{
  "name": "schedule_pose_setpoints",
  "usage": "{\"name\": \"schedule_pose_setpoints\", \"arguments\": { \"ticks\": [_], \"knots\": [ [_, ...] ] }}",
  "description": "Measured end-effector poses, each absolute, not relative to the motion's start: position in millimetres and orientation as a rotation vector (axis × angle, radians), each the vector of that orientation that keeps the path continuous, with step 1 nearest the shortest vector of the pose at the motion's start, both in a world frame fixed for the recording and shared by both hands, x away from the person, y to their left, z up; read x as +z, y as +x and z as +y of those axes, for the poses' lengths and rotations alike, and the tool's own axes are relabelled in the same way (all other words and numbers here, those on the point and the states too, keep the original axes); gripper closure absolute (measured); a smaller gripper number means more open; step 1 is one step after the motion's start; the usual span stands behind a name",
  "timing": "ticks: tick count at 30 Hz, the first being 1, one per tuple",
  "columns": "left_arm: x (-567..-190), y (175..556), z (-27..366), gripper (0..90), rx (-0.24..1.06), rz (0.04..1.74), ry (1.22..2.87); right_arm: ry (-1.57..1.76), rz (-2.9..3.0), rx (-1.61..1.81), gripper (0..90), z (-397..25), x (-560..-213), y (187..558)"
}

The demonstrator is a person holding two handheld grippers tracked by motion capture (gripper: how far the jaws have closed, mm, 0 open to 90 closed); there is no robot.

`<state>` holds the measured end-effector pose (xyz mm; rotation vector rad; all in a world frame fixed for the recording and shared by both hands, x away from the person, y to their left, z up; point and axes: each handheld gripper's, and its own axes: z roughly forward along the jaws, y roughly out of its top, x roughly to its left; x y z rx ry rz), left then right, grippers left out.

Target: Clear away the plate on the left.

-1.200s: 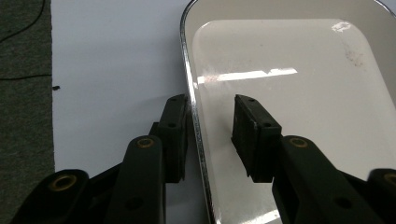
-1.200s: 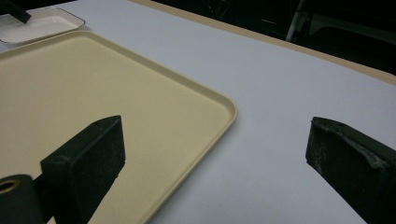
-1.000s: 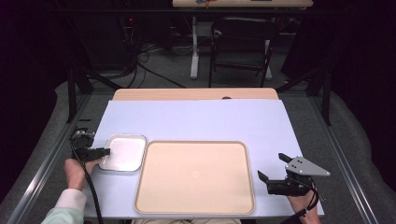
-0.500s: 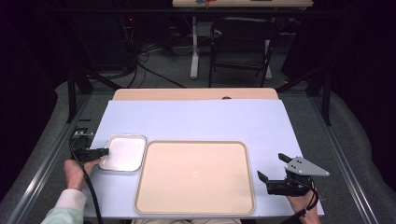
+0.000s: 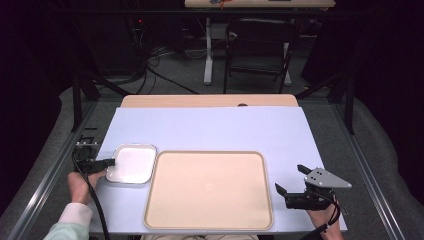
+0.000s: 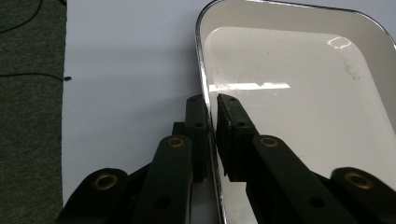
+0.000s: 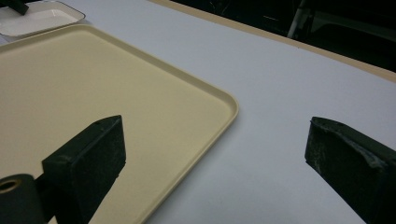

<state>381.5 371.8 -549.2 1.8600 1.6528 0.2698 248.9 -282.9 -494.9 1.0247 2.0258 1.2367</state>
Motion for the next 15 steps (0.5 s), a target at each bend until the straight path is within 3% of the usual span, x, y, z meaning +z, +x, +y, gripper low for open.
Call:
{"name": "schedule_pose_setpoints", "arguments": {
  "ticks": [15],
  "knots": [
    [-549.8, 377.6, 380.5, 88.2, 0.195, 1.643, 1.702, 1.059, 2.024, 1.226, 5.9, -283.3, -495.4, 251.5]
  ]
}}
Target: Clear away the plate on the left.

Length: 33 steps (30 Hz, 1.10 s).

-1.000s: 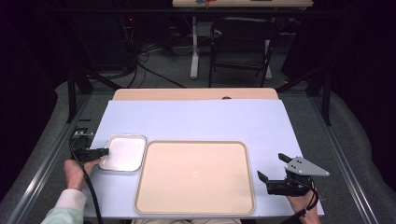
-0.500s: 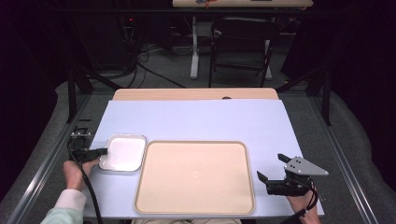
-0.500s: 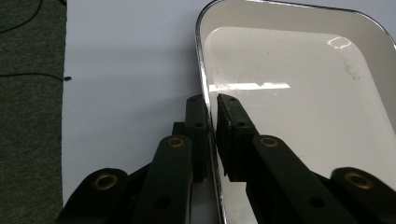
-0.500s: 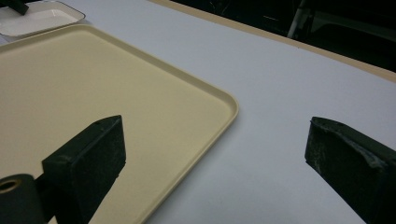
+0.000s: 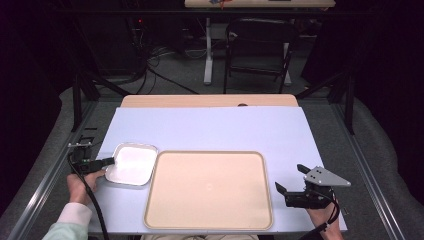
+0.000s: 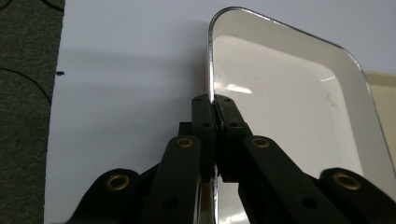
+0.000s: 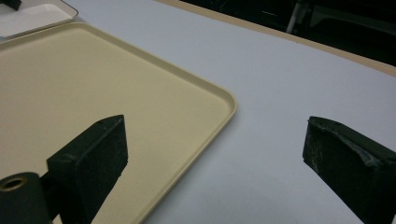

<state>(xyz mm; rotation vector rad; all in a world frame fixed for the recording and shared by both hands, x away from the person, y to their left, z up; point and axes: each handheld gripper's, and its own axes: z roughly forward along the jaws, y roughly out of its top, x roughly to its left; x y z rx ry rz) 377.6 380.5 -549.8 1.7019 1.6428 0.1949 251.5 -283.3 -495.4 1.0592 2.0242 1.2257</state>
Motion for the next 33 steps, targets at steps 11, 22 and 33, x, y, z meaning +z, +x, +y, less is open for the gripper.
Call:
{"name": "schedule_pose_setpoints", "arguments": {
  "ticks": [11, 22, 33],
  "knots": [
    [-539.1, 371.6, 377.3, 88.3, 0.259, 1.597, 1.725, 1.092, 2.057, 1.212, 4.3, -283.1, -497.9, 255.2],
    [-524.3, 362.3, 380.4, 88.3, 0.300, 1.570, 1.664, 1.109, 2.047, 1.192, 0.5, -283.0, -497.8, 256.2],
    [-506.5, 355.4, 363.5, 88.3, 0.323, 1.487, 1.661, 1.115, 2.065, 1.190, 0.0, -281.6, -496.7, 258.4]
  ]
}}
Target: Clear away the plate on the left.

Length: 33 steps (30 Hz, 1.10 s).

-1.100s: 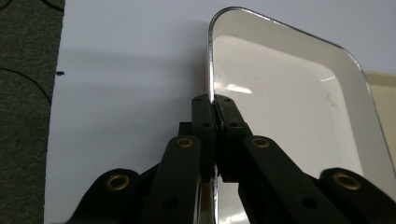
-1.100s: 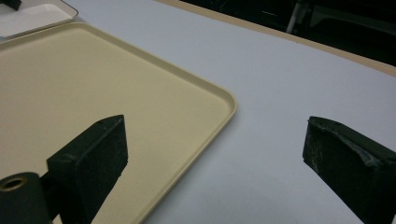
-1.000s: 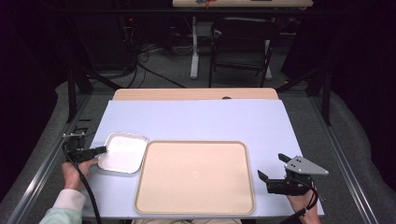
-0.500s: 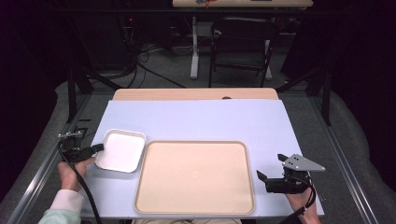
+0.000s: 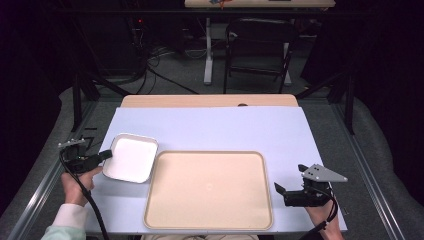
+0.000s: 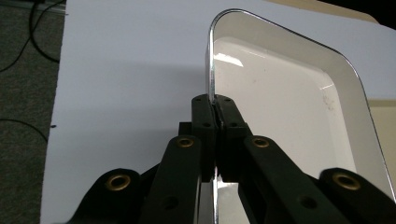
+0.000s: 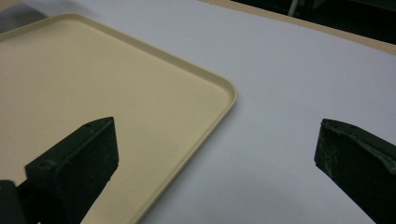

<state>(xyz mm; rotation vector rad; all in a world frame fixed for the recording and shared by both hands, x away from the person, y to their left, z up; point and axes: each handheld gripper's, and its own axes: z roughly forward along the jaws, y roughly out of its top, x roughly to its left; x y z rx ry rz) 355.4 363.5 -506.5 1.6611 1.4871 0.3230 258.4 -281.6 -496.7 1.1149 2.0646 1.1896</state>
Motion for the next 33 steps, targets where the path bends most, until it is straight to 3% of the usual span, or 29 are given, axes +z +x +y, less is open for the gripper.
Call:
{"name": "schedule_pose_setpoints", "arguments": {
  "ticks": [33],
  "knots": [
    [-487.3, 347.6, 304.7, 88.2, 0.301, 1.298, 1.677, 1.037, 2.155, 1.203, 0.0, -233.4, -487.7, 277.0]
  ]
}}
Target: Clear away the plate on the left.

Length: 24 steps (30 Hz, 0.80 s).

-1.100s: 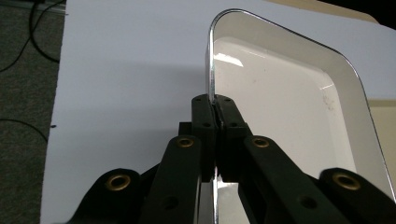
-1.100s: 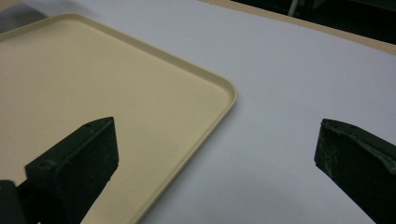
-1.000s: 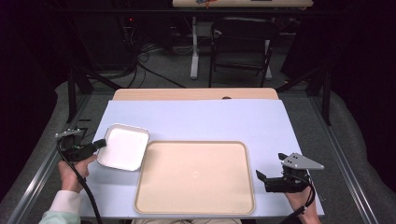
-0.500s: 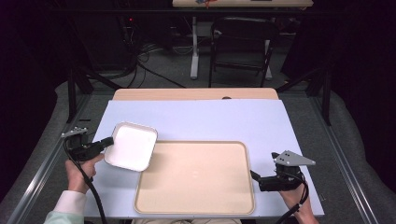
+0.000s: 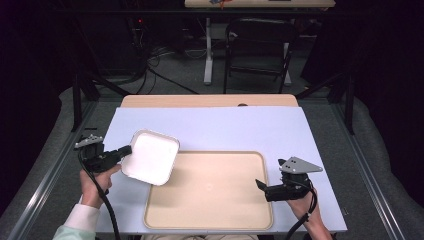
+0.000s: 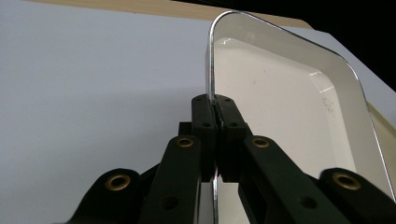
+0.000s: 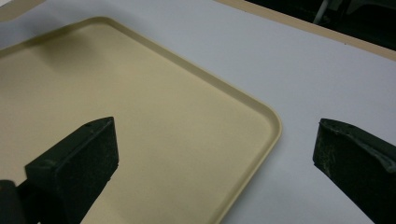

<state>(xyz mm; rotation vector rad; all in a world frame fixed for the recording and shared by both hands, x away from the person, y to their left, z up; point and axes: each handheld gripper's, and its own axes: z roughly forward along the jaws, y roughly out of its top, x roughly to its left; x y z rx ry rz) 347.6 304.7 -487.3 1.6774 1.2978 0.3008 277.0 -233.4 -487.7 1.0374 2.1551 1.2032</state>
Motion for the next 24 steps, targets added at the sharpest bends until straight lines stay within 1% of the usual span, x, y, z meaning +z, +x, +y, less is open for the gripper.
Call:
{"name": "schedule_pose_setpoints", "arguments": {
  "ticks": [10, 24],
  "knots": [
    [-485.8, 348.1, 285.5, 88.2, 0.279, 1.260, 1.689, 1.042, 2.180, 1.223, 0.0, -219.4, -488.4, 285.4],
    [-486.6, 350.6, 258.6, 88.1, 0.248, 1.213, 1.719, 0.982, 2.243, 1.253, 0.0, -187.9, -487.8, 298.1]
  ]
}}
